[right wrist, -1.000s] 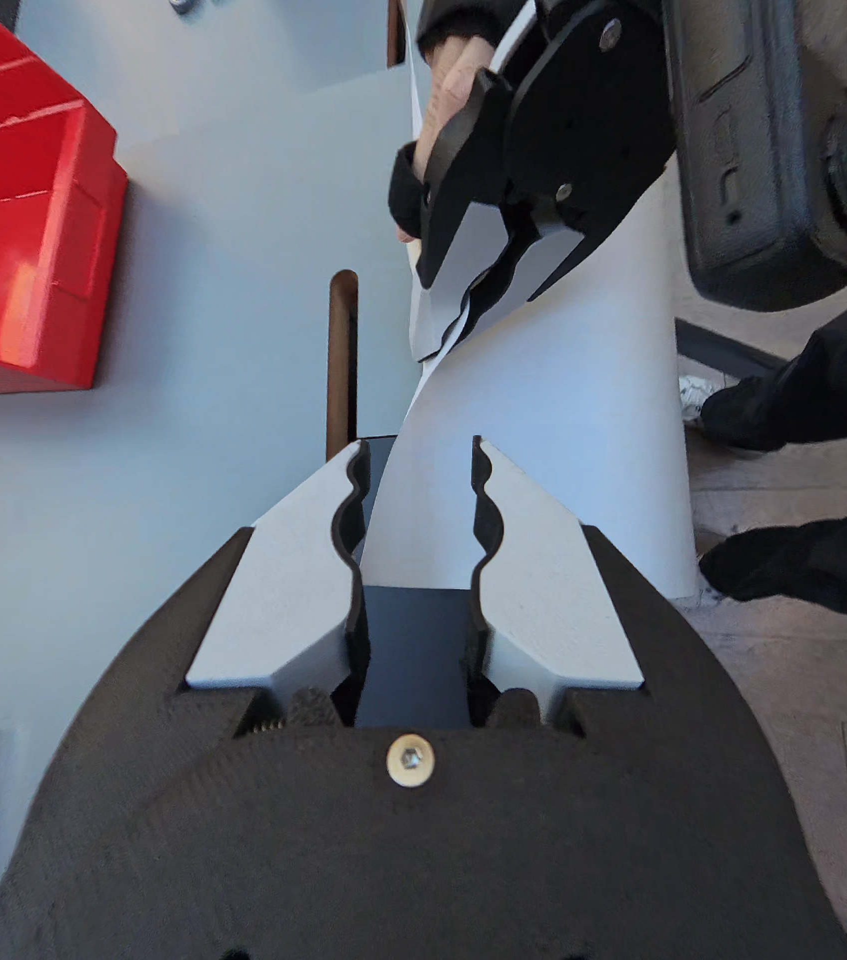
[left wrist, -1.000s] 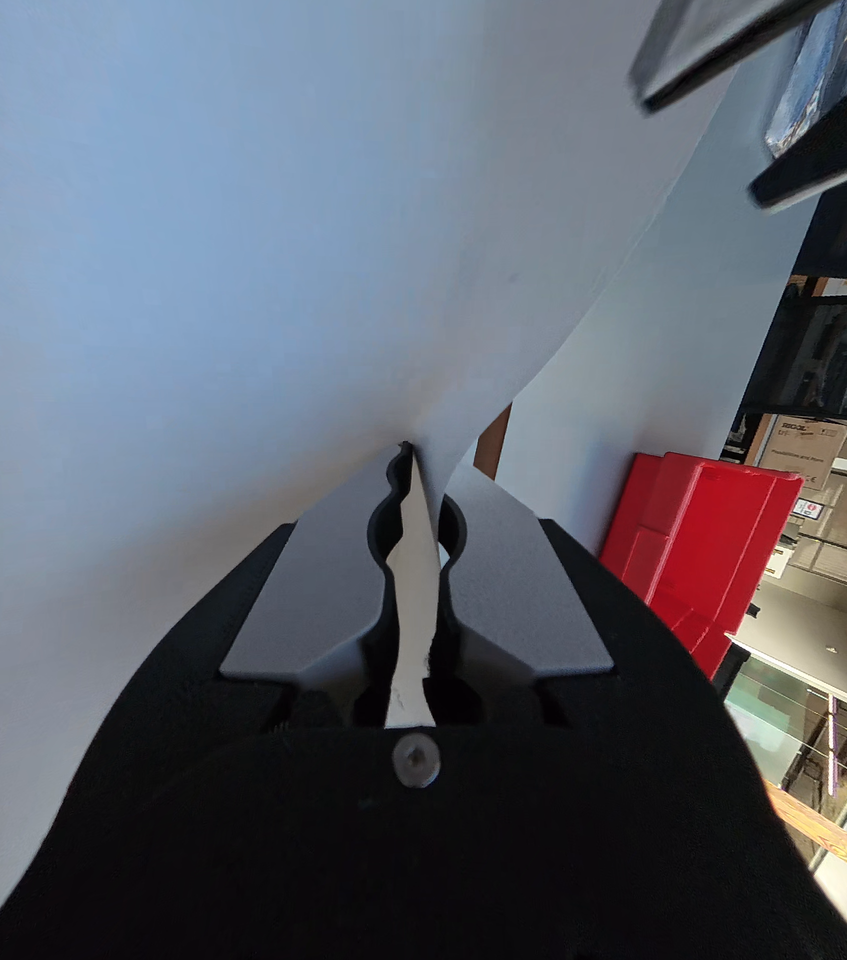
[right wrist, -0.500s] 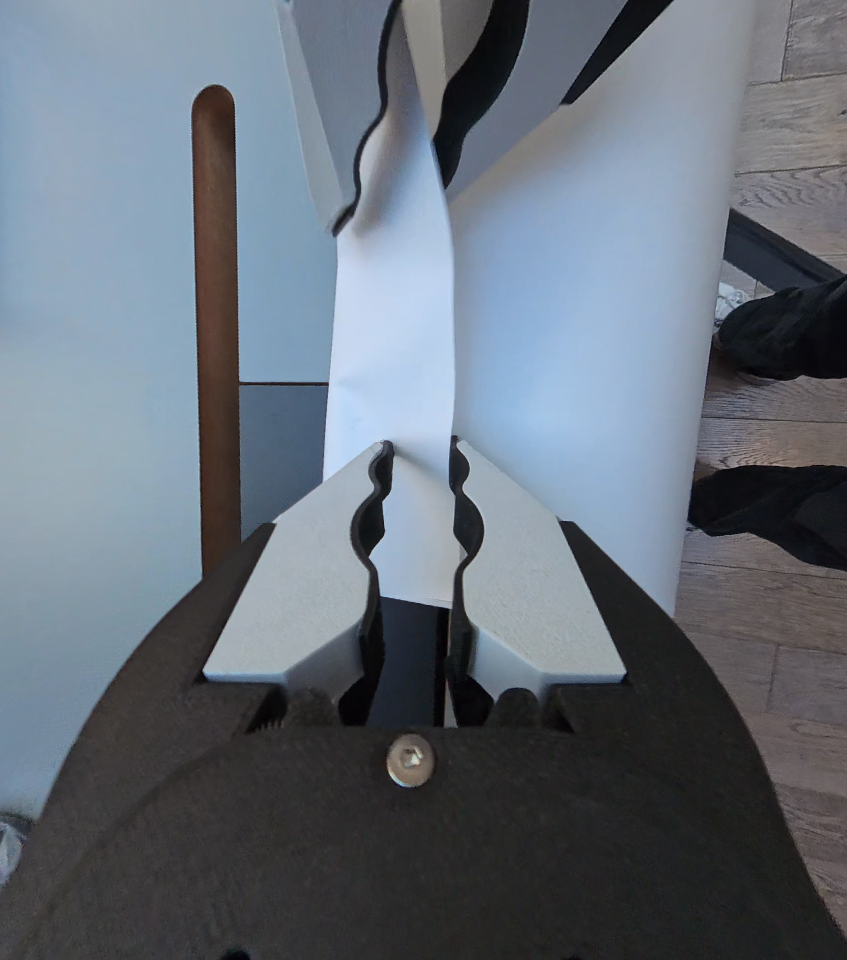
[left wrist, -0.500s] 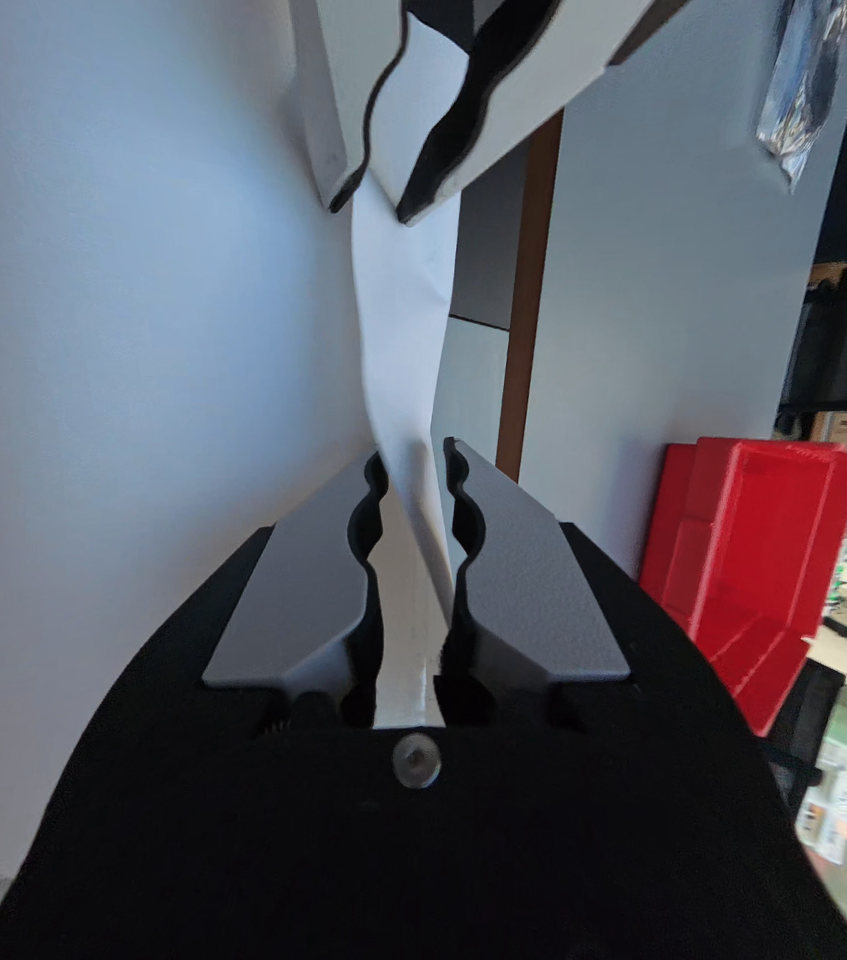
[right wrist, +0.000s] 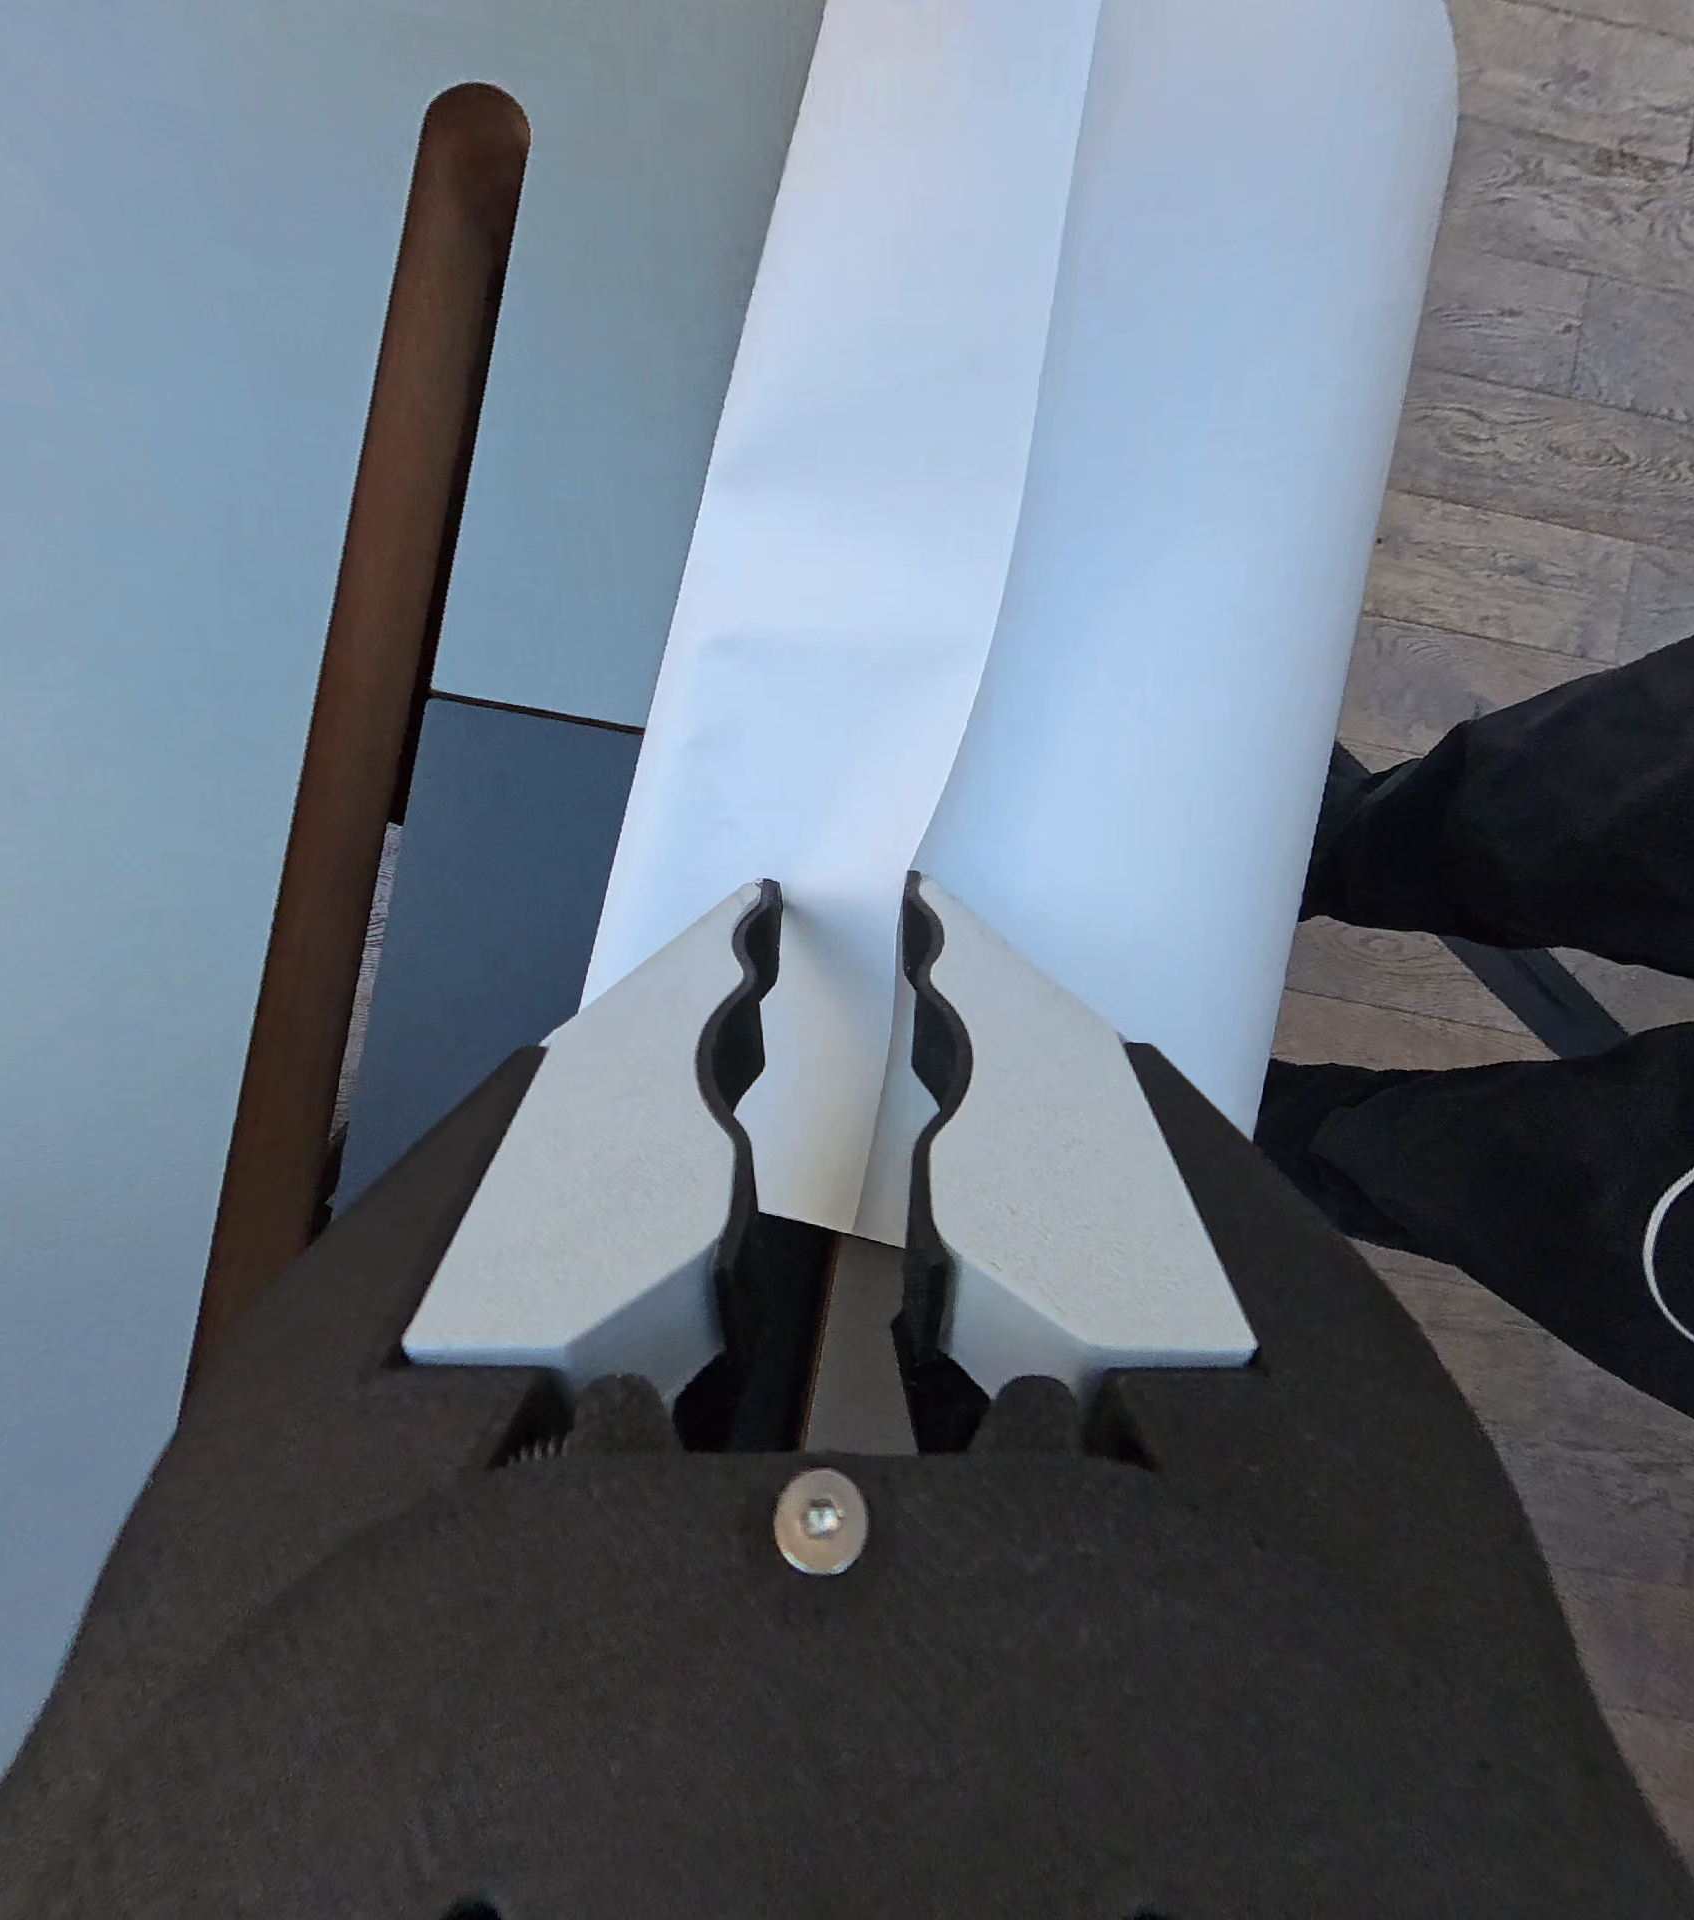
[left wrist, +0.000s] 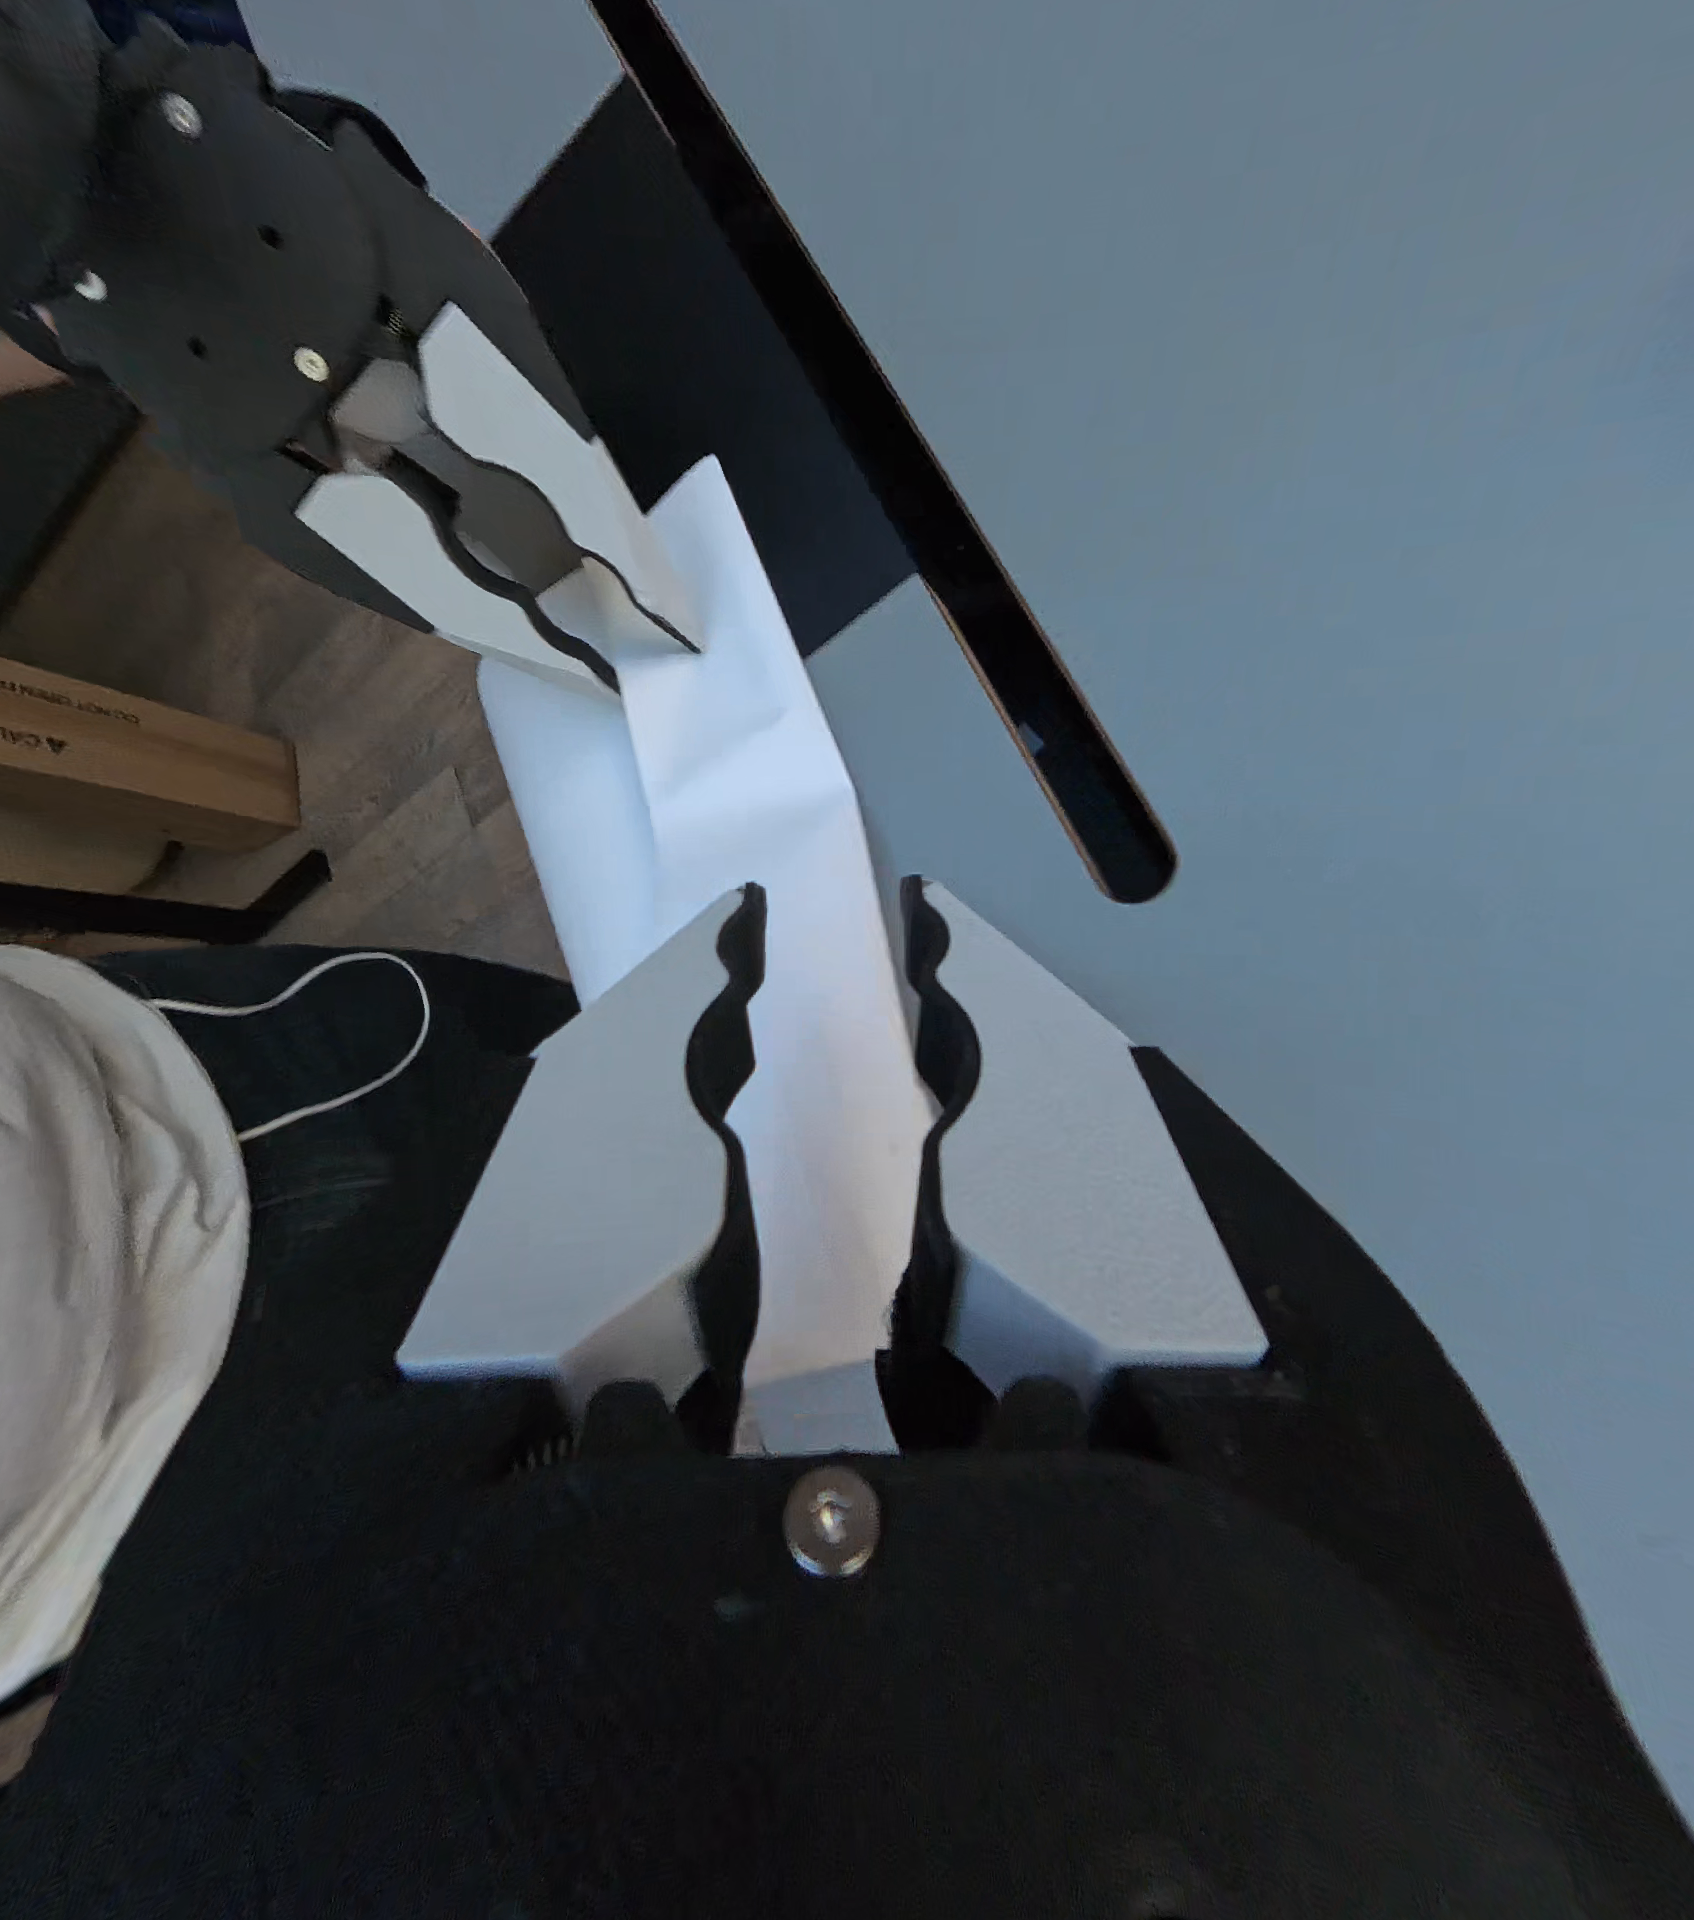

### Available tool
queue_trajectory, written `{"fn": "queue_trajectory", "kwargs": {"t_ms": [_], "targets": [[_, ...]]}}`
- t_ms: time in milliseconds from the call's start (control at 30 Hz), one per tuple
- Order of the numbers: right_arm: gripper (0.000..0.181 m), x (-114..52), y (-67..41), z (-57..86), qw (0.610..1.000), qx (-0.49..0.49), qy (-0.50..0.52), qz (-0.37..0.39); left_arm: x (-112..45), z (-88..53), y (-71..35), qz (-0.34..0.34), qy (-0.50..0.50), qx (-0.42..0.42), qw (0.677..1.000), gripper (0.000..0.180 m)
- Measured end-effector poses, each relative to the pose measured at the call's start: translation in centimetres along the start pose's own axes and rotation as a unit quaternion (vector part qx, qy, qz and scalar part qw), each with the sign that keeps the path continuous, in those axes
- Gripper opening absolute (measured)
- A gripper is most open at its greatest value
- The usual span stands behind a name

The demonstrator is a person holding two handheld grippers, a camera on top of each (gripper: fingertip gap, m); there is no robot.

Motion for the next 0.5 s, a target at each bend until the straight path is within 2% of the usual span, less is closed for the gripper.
{"fn": "queue_trajectory", "kwargs": {"t_ms": [100, 200, 400, 500], "targets": [[0.023, 0.1, 0.2, -0.3, 1.0, 0.009, 0.019, 0.009, -1.8, 3.7, 0.8, -0.087, -0.064, -0.027, 0.994, 0.021], [0.025, 0.2, 0.3, -0.7, 0.998, 0.03, 0.046, 0.02, -4.1, 4.6, 1.7, -0.131, -0.142, -0.066, 0.979, 0.021], [0.026, 0.3, 0.7, -1.1, 0.996, 0.049, 0.067, 0.034, -5.6, 3.4, 2.1, -0.133, -0.114, -0.018, 0.984, 0.023], [0.027, 0.5, 0.6, -1.0, 0.996, 0.054, 0.066, 0.033, -5.6, 2.3, 2.3, -0.126, -0.065, 0.049, 0.989, 0.015]]}}
Point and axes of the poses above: each gripper's, where its closed fingertips meet, x back along the fingers, y out of its underside, z = x × y across the jaws, the point moved 10 cm from there along x, back along the fingers, and after that the axes turned 1 degree about y, right-handed, at the moved point
